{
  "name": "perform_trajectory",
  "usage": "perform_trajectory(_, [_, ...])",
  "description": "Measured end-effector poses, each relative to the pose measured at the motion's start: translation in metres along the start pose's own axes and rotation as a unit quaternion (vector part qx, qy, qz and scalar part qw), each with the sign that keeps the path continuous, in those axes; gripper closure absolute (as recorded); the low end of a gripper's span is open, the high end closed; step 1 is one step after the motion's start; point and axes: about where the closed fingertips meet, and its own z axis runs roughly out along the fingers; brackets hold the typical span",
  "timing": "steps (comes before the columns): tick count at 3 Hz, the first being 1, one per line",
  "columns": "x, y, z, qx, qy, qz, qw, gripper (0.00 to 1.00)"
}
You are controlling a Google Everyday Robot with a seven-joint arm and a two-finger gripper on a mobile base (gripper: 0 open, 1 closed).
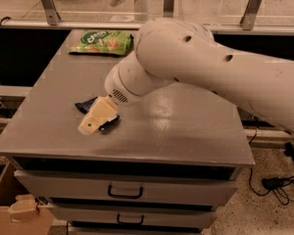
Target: Move rxbar blueberry near green rice chip bag
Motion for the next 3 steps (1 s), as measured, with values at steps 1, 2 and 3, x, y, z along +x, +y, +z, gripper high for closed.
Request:
perform_trajectory(1, [0.005, 0.002, 0.017, 0.008, -0.006, 0.02, 0.9997, 0.0])
perform_trajectory(2, [0.01, 0.001, 0.03, 0.023, -0.008, 0.053, 0.9983, 0.0])
perform_trajectory(3, [0.014, -0.002, 0.039, 0.035, -0.005, 0.079, 0.9962, 0.18])
